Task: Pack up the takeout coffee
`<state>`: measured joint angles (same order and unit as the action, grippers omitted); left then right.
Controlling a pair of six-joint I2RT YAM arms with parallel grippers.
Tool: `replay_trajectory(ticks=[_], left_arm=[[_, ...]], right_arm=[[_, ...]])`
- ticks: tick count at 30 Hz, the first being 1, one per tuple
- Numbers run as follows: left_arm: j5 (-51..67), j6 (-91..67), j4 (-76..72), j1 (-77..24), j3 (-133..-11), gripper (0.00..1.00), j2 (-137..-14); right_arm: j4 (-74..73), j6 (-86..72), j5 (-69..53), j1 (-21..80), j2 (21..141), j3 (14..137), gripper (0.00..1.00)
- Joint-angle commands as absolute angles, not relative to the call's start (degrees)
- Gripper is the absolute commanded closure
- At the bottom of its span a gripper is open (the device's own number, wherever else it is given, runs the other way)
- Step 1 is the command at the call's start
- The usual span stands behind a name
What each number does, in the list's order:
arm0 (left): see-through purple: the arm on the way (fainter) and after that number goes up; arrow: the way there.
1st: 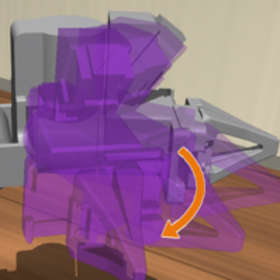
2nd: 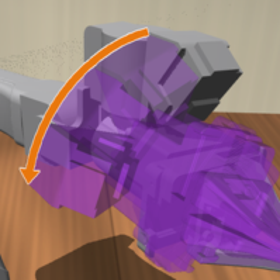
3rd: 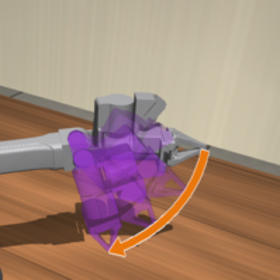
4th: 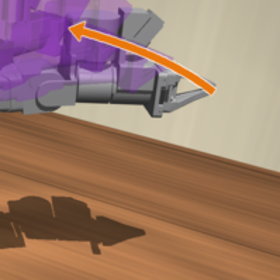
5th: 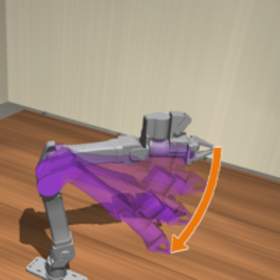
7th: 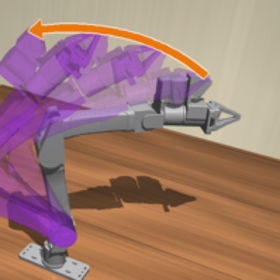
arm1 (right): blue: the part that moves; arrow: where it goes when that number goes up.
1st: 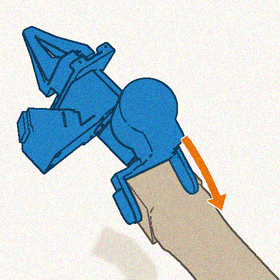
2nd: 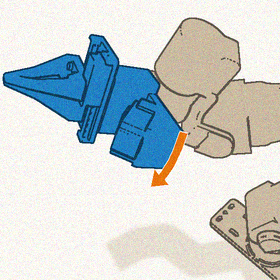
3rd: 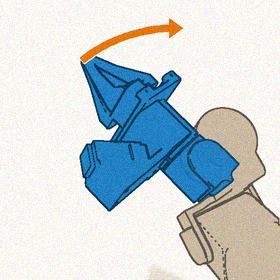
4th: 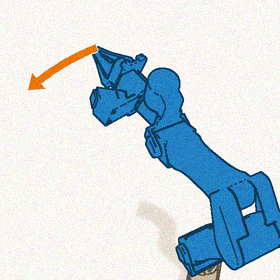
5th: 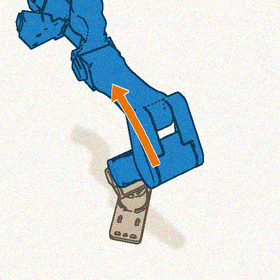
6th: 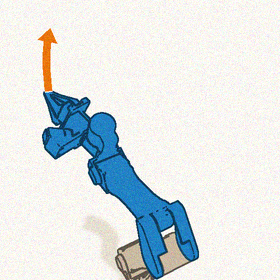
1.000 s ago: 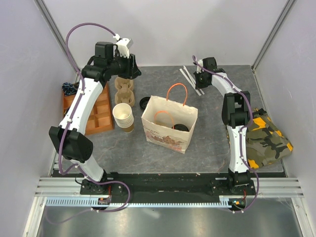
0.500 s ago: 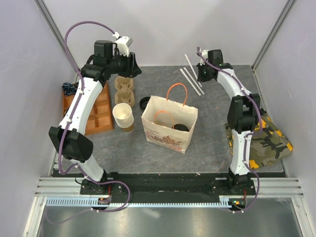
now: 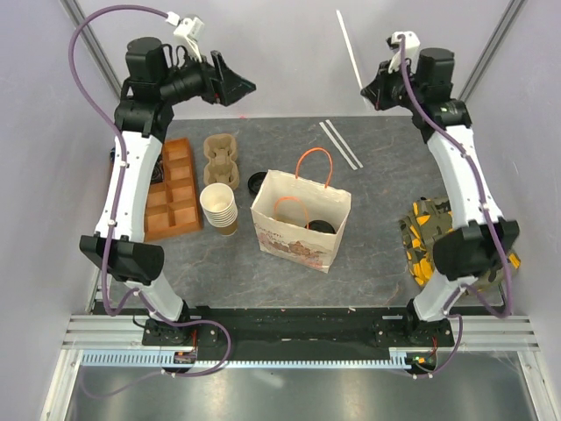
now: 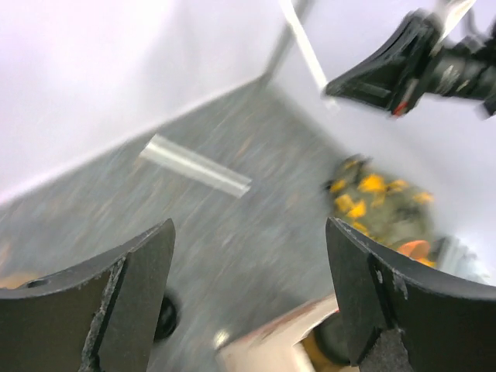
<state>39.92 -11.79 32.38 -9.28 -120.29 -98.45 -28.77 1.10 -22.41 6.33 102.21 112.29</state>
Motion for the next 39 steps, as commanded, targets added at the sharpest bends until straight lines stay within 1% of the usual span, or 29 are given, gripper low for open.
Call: replay_trajectory(ticks=[1,2,3,6,7,9,11,19,26,27,29,30,32,33,35,36,37,38,39], left_arm=[[57.12,-29.24,10.16,-8.88,-116.93,0.15,-94.41],[57.91,-35.01,1.23,-8.88,-114.81,0.15,-93.26],[58.96,-37.94,-3.29,-8.88,-112.87,0.15,-92.29],[60.2,-46.83,-10.86,-8.96,-110.31,0.15,-91.32],[60.47,-48.67,-12.81,-8.96,-108.91,0.16,-90.62],[60.47,-54.56,-21.74,-9.14,-106.19,0.16,-89.22],[60.64,-59.12,-26.44,-9.4,-102.58,0.15,-87.02],[58.1,-59.77,-28.65,-9.76,-96.42,0.16,-81.22],[53.44,-54.32,-22.07,-9.76,-94.66,0.28,-77.96],[53.35,-54.14,-21.97,-9.76,-94.57,0.32,-77.78],[53.44,-54.23,-21.97,-9.76,-94.4,0.37,-77.43],[53.44,-54.32,-21.97,-9.67,-94.22,0.45,-77.43],[53.7,-54.14,-21.89,-9.75,-93.78,0.58,-76.91],[54.14,-54.23,-21.88,-9.76,-93.61,0.68,-76.73],[54.49,-53.7,-21.71,-9.76,-93.08,0.8,-76.12],[54.67,-53.44,-21.62,-9.76,-92.9,0.92,-76.03],[54.58,-52.74,-21.01,-9.76,-92.9,0.98,-75.85],[54.67,-52.13,-20.31,-9.76,-93.16,0.98,-75.59],[54.84,-51.42,-19.52,-9.76,-93.51,0.98,-75.67]], right_arm=[[-21.9,-2.82,-29.44,9.48,90.56,108.91,1.0],[-21.01,-2.29,-29.18,11.58,88.79,106.55,1.0],[-20.48,-0.89,-28.83,12.91,87.03,105.39,1.0],[-19.95,-0.44,-26.64,18.62,81.66,102.14,1.0],[-20.21,1.21,-25.41,21.94,79.65,101.61,1.0],[-20.65,1.58,-24.0,25.12,78.23,100.64,1.0],[-21.44,0.79,-22.51,28.55,77.08,100.72,1.0],[-23.46,0.17,-18.81,37.87,75.24,98.79,1.0],[-23.29,1.05,-17.4,42.45,74.79,97.65,1.0],[-23.47,1.23,-17.05,42.89,74.97,97.65,1.0],[-23.03,1.49,-16.61,44.12,75.06,97.56,1.0],[-22.85,1.76,-16.26,44.56,74.97,97.56,1.0],[-22.85,1.93,-15.47,45.09,75.15,97.91,1.0],[-22.76,2.02,-15.38,45.17,75.15,97.91,1.0],[-22.76,2.02,-15.21,45.35,75.23,98.09,1.0],[-22.94,2.02,-15.21,45.44,75.23,98.0,1.0],[-23.11,2.02,-15.29,45.44,75.32,98.09,1.0],[-23.38,2.2,-15.29,45.44,75.41,98.17,0.93],[-23.9,2.46,-14.77,45.44,75.24,98.17,0.73]])
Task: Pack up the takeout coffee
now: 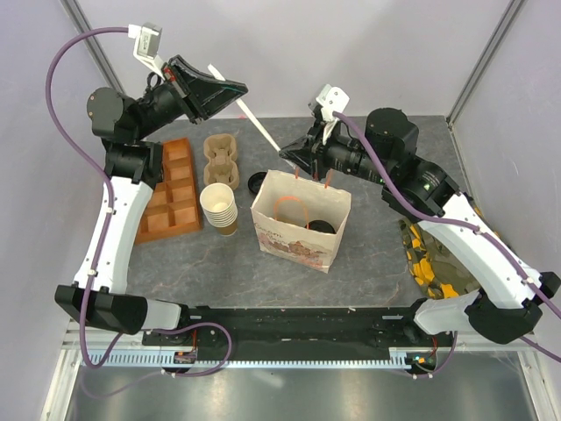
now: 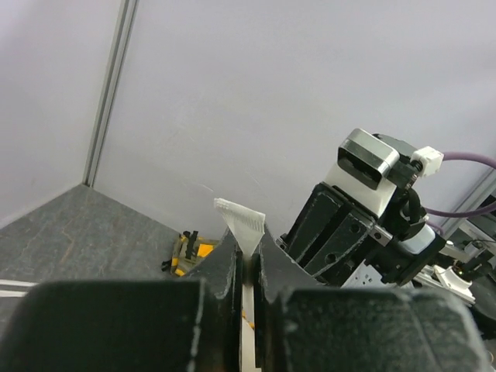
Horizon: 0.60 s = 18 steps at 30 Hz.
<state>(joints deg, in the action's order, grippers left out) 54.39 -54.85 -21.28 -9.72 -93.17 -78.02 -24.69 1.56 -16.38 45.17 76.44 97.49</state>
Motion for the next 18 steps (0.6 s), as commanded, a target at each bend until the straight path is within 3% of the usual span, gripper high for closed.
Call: replay_trajectory(ticks=[1,2,3,5,6,13,18], left_arm=[[54.93,-50.11,-18.12,-9.76,-94.21,0.98,-75.59],[55.54,-49.14,-17.24,-9.67,-94.57,0.98,-75.59],[55.89,-48.0,-16.1,-9.67,-94.92,0.98,-75.67],[57.47,-43.79,-12.41,-9.75,-96.23,0.98,-75.85],[58.0,-41.51,-9.78,-9.76,-97.63,0.98,-75.94],[61.08,-13.16,9.73,-12.21,-100.1,0.98,-74.36],[55.21,6.73,22.3,-22.92,-101.07,0.98,-73.83]], right_arm=[[-24.25,2.9,-14.07,45.35,75.15,98.35,0.63],[-24.61,3.51,-13.19,45.44,75.06,98.61,0.54],[-25.57,3.69,-11.01,45.35,74.8,98.79,0.34],[-26.8,3.78,-9.76,44.56,74.71,99.75,0.16],[-27.85,3.69,-8.97,44.04,74.45,100.02,0.02],[-28.13,-2.02,-7.39,31.67,70.67,97.74,0.02],[-28.12,-3.08,-4.4,26.03,68.38,96.07,0.02]])
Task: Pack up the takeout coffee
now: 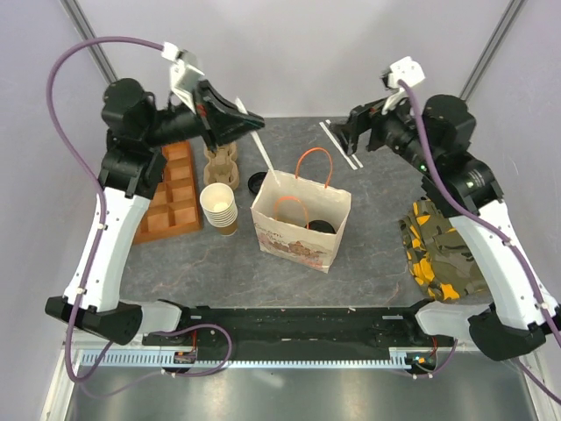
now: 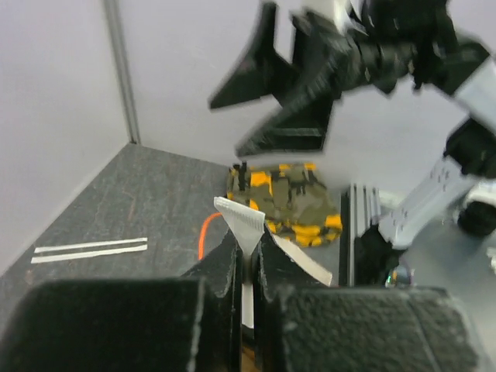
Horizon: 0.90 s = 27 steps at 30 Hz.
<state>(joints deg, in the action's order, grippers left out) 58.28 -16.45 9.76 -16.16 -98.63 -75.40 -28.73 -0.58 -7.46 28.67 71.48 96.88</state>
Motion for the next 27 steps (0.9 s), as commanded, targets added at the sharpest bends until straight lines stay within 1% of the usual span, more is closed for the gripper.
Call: replay_trajectory(ticks=[1,6,10,16,19,24,27], left_arm=[[54.24,8.33,23.28,-24.24,-101.25,0.98,-74.61],[47.91,17.99,35.21,-32.86,-105.46,0.98,-78.57],[38.88,23.9,39.28,-39.88,-103.72,0.98,-79.28],[29.2,27.85,43.58,-43.33,-103.09,0.98,-83.4],[26.55,29.44,44.38,-44.38,-103.1,0.98,-84.99],[25.31,31.73,44.74,-45.09,-100.99,0.98,-86.13],[25.58,32.17,45.26,-45.18,-99.32,0.96,-86.22]], right_arm=[[-28.21,-3.34,-3.87,25.49,68.12,95.54,0.02],[-28.91,-4.65,0.97,22.07,66.54,94.48,0.02],[-28.92,-5.36,0.88,21.01,65.39,92.11,0.02],[-28.83,-5.45,-1.22,20.65,64.51,89.56,0.02],[-29.09,-5.19,-1.32,20.65,64.95,89.12,0.02],[-29.88,-4.75,-2.46,20.65,65.65,89.12,0.02],[-31.28,-3.79,-2.81,20.65,66.53,90.52,0.02]])
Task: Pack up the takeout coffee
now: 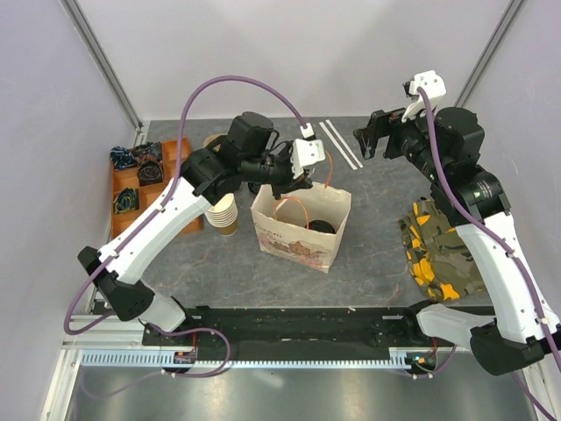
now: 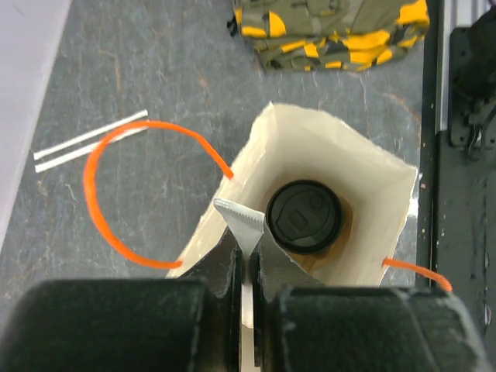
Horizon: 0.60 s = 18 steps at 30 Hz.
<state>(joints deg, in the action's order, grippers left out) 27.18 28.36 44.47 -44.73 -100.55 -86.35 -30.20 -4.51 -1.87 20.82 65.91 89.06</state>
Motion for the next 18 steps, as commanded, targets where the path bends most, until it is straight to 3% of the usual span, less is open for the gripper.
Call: replay_trajectory(ticks=[1,6,9,10,12,13,18], left_arm=[[25.58,32.17,45.35,-45.26,-98.88,0.94,-86.22],[25.14,32.17,46.84,-45.26,-98.96,0.84,-87.19],[24.52,32.61,48.24,-45.26,-99.49,0.67,-87.8],[24.43,32.69,48.34,-45.26,-100.1,0.57,-87.98],[24.0,32.52,48.52,-45.18,-101.24,0.48,-87.98],[23.82,32.26,48.52,-45.26,-101.86,0.37,-87.89],[23.55,29.97,49.83,-44.56,-110.54,0.28,-88.77]], right_arm=[[-31.99,-3.52,-2.9,20.65,66.79,90.88,0.02],[-33.13,-2.72,-3.51,20.65,66.45,90.88,0.02],[-34.19,-2.46,-3.6,20.65,66.71,90.88,0.02],[-34.54,-2.2,-3.52,20.65,66.8,91.14,0.02],[-35.5,-1.85,-3.69,20.65,67.67,92.28,0.02],[-35.77,-1.5,-3.78,20.65,67.85,93.16,0.02],[-35.95,-1.32,-3.52,20.65,69.52,95.45,0.02]])
